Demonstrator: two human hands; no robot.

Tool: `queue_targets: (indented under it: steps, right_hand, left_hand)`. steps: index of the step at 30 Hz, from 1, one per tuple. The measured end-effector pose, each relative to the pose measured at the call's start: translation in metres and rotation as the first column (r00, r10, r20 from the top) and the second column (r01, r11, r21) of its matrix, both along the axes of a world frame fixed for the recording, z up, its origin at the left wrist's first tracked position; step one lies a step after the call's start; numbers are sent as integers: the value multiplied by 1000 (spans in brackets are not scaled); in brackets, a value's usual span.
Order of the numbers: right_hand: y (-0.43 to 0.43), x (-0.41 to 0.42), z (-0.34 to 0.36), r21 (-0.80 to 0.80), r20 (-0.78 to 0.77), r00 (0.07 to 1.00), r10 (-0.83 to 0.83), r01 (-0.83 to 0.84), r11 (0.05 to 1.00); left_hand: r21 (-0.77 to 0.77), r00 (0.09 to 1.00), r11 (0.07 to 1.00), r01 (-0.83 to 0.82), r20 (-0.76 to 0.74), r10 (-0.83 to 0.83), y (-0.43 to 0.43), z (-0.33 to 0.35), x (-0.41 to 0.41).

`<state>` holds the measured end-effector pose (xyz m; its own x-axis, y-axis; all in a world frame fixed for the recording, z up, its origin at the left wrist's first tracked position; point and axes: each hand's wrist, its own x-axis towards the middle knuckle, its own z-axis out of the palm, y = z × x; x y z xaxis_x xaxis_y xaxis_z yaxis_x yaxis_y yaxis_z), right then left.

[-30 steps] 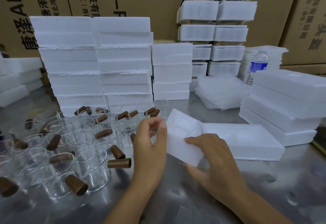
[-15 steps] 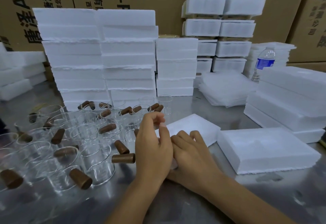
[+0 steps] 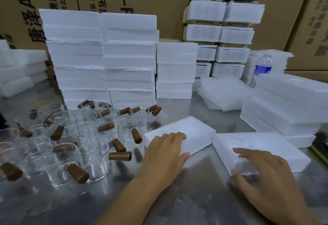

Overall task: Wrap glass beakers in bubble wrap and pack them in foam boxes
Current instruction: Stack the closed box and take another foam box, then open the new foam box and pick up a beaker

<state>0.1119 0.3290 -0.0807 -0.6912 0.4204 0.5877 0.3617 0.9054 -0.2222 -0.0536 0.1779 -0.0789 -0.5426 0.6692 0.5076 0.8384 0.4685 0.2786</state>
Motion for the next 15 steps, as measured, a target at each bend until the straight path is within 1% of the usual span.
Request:
queue_targets:
  steps: [2,9,12,15]
  right_hand:
    - [-3,-1,1,-30,-23,1000,-1,0,1000]
    - [-4,-4,-1,-101,-72,997,-39,32,994]
    - [-4,-7,-3,-99,-42,998,-39,34,995]
    - [-4,-7,-4,-112,13,999,-32,33,993]
  left_hand:
    - [-32,1000,999,-17,3,17,-3,0,-2]
    - [-134,997,990,-49,-65,41,-15,5,-5]
    - [-163,995,986,-24,-103,7,-24,6,-3]
    - [-192,993,981,35,-107,-56,-34,8,-5]
